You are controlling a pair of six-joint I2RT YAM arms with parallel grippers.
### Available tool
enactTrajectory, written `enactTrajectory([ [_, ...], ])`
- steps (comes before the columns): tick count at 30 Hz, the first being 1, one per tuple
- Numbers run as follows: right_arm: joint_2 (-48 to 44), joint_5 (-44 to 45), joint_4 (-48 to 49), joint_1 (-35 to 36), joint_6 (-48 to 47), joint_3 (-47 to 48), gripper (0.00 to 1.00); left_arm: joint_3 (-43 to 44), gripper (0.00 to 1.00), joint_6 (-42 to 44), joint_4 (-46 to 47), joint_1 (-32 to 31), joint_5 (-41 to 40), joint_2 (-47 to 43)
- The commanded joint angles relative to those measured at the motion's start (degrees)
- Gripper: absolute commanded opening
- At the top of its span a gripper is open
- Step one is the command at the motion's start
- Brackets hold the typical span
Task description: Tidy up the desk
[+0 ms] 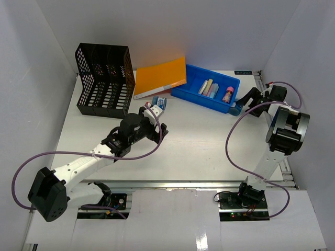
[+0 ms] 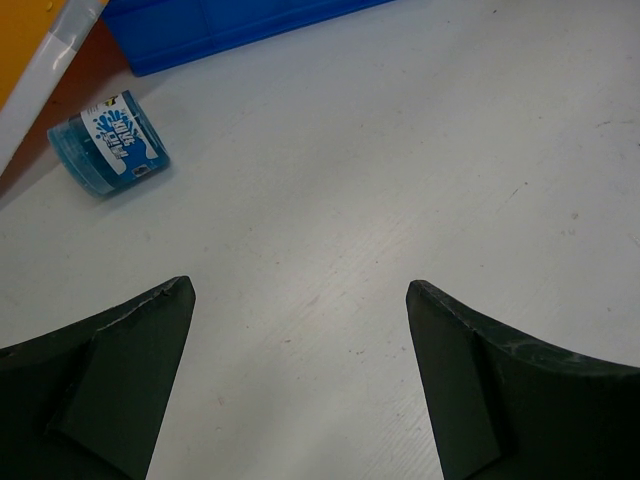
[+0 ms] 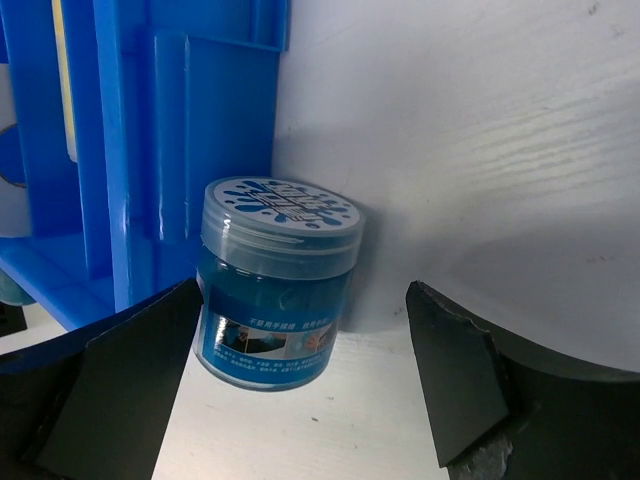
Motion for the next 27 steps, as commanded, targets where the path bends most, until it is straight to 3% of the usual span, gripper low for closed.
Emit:
enactTrajectory([
  [1, 3.0, 0.9, 1.1, 1.4, 1.4, 3.8, 0.89, 0.2, 0.98, 0.8, 0.0, 0.3, -0.8, -0.7],
  [11, 5.4, 6.6, 0.3, 2.6, 1.4, 4.9, 0.82, 0.4, 0.98, 0.9, -0.1, 0.4, -0.8, 0.4],
  [21, 3.4, 13.2, 0.3, 2.6, -1.3, 1.2, 0.49, 0.3, 0.98, 0.2, 0.3, 0.6, 0.4, 0.1],
  [27, -3.0, 9.1, -0.1, 2.5, -5.7, -3.7, 0.25, -0.2, 0.98, -3.1, 2.3, 1.3, 5.9, -0.7],
])
